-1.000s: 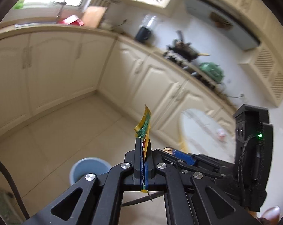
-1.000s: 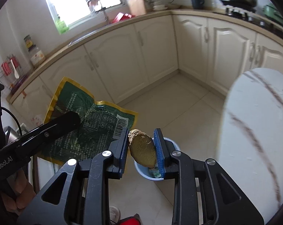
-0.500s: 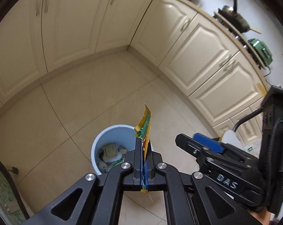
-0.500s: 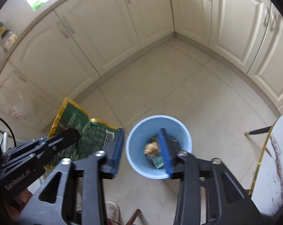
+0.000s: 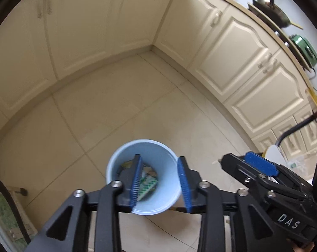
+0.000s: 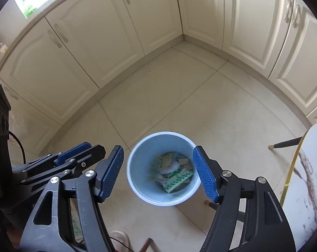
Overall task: Collect trash
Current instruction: 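Move both tools back from the bucket toward the candy wrappers on the table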
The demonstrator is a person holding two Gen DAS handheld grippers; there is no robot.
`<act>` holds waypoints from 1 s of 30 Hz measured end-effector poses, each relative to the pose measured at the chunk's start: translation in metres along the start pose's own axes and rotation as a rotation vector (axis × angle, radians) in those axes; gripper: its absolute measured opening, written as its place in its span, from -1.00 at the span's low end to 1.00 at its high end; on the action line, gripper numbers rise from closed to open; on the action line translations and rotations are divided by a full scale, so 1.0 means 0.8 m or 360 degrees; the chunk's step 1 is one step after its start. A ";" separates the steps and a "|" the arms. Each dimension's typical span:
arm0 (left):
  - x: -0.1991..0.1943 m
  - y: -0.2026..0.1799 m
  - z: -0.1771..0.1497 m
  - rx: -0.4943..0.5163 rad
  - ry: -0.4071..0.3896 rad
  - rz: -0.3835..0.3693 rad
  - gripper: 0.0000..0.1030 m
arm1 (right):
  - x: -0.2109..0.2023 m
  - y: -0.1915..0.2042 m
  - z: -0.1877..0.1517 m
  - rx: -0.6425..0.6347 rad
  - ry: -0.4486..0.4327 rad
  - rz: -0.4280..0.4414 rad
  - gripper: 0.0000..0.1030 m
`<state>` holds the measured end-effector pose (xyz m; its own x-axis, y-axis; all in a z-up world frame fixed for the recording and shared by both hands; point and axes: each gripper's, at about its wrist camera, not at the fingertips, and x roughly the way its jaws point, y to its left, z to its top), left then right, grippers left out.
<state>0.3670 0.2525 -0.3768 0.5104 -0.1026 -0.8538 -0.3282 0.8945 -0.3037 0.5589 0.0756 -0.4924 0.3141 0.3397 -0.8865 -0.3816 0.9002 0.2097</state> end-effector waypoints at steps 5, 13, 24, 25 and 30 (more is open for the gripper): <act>-0.059 0.002 0.004 -0.0015 -0.0159 0.0163 -0.10 | -0.035 0.023 0.001 -0.0042 -0.0063 0.0078 0.32; -0.189 -0.050 0.005 0.0043 -0.0524 0.0195 0.21 | -0.160 0.085 -0.008 -0.0245 -0.0320 0.0089 0.73; -0.373 -0.182 -0.074 0.0305 -0.1037 0.0118 0.87 | -0.409 0.095 -0.078 -0.0346 -0.0784 -0.0135 1.00; -0.388 -0.198 -0.083 0.0342 -0.1081 0.0106 0.91 | -0.434 0.091 -0.086 -0.0327 -0.0829 -0.0135 1.00; -0.450 -0.240 -0.156 0.0452 -0.1257 0.0041 0.99 | -0.542 0.080 -0.129 -0.0268 -0.1050 -0.0231 1.00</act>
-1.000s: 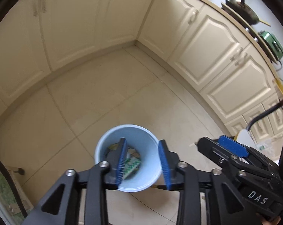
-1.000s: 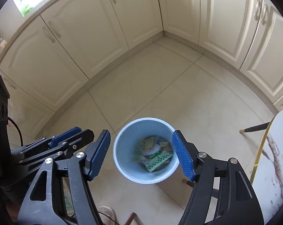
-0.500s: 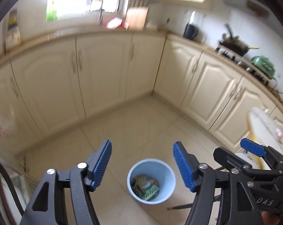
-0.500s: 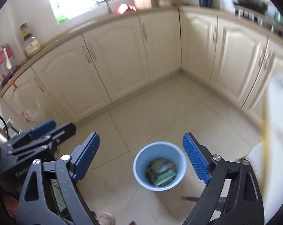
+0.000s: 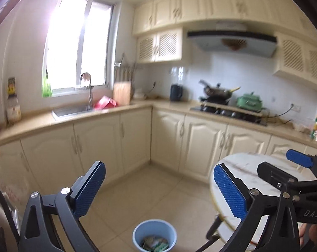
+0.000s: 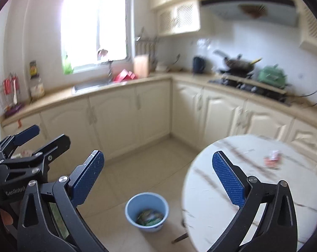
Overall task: Collect trash
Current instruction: 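Move both tools back from the bucket toward the candy wrappers on the table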
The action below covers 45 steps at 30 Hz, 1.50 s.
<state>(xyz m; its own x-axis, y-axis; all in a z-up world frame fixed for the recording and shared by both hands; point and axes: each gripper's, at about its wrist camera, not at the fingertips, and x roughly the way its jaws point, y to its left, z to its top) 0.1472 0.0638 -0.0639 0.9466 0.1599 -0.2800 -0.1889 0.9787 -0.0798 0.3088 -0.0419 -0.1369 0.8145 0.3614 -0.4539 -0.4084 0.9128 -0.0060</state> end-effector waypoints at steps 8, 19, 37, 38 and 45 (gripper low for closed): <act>-0.133 -0.015 -0.050 0.0080 -0.0255 -0.0103 0.99 | -0.137 -0.030 0.022 0.0028 -0.0278 -0.0202 1.00; -0.193 -0.023 -0.151 0.0141 -0.0350 -0.0178 0.99 | -0.233 -0.109 0.018 0.0121 -0.0460 -0.0463 1.00; 0.104 -0.143 -0.082 0.0294 0.0208 -0.0352 0.99 | -0.061 -0.353 -0.003 0.0389 0.0089 -0.0646 1.00; 0.122 -0.147 -0.083 0.0304 0.0247 -0.0333 0.99 | -0.033 -0.369 -0.008 0.0420 0.0169 -0.0628 1.00; 0.236 -0.160 -0.063 0.0351 0.0396 -0.0235 0.99 | 0.138 -0.462 -0.048 0.0519 0.0548 -0.0555 0.91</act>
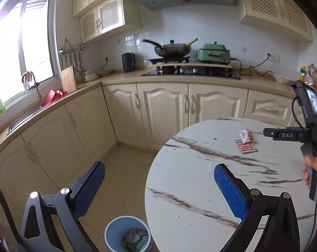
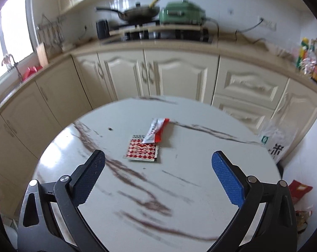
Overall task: Collect trash
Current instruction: 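Move both tools back from the bucket toward the candy wrappers on the table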
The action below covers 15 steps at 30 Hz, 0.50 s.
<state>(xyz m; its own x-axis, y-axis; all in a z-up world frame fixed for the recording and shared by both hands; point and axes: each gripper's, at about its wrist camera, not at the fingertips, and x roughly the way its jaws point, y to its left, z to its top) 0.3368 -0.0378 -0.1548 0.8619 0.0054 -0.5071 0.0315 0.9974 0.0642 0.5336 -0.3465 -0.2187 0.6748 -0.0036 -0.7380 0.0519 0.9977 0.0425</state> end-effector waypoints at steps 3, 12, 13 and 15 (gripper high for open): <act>0.034 0.008 0.004 -0.0012 0.0052 0.0023 0.99 | 0.057 -0.003 0.010 0.0013 0.0112 0.0012 0.82; 0.112 0.025 0.017 -0.0042 0.0152 0.0055 0.99 | 0.168 0.001 0.039 -0.0065 0.0316 -0.0020 0.15; 0.117 0.025 0.020 -0.0050 0.0156 0.0047 0.99 | 0.172 0.002 0.037 -0.0078 0.0330 -0.0014 0.08; 0.123 0.024 0.022 -0.0057 0.0164 0.0029 0.99 | 0.175 0.006 0.037 -0.0142 0.0328 -0.0030 -0.38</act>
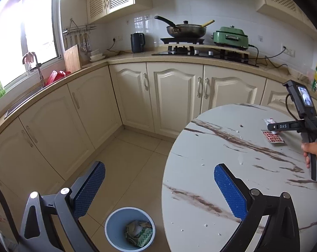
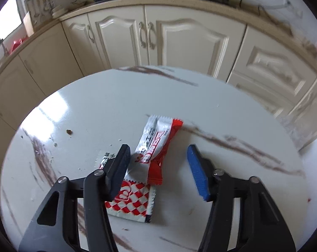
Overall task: Collect trash
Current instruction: 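Close the right tool on the white-red bar wrapper on the table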
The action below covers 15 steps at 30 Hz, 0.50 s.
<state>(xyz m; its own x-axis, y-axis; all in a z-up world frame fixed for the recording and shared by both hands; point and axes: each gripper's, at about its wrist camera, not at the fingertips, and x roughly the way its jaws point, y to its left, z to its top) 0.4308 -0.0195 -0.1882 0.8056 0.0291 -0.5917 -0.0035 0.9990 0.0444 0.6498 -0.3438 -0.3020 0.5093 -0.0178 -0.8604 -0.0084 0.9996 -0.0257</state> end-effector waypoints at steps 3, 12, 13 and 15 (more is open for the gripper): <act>0.004 -0.004 -0.001 0.0008 0.0011 -0.0003 0.99 | -0.007 0.000 -0.005 -0.0057 0.0002 0.0024 -0.56; -0.012 -0.010 -0.015 -0.0016 0.0081 -0.0053 0.99 | -0.039 0.039 -0.058 -0.0335 0.0078 0.0186 -0.58; -0.017 -0.011 -0.021 -0.0031 0.0097 -0.0089 0.99 | -0.048 0.048 -0.072 -0.0355 0.0085 0.0191 -0.58; -0.023 -0.017 -0.031 -0.0041 0.0136 -0.0164 0.99 | -0.064 0.060 -0.096 -0.0373 0.0090 0.0209 -0.58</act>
<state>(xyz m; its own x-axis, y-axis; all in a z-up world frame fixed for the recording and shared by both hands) 0.4010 -0.0330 -0.1981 0.7490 -0.0719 -0.6586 0.0606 0.9974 -0.0401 0.5574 -0.2963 -0.2985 0.4416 0.1037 -0.8912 -0.2732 0.9617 -0.0235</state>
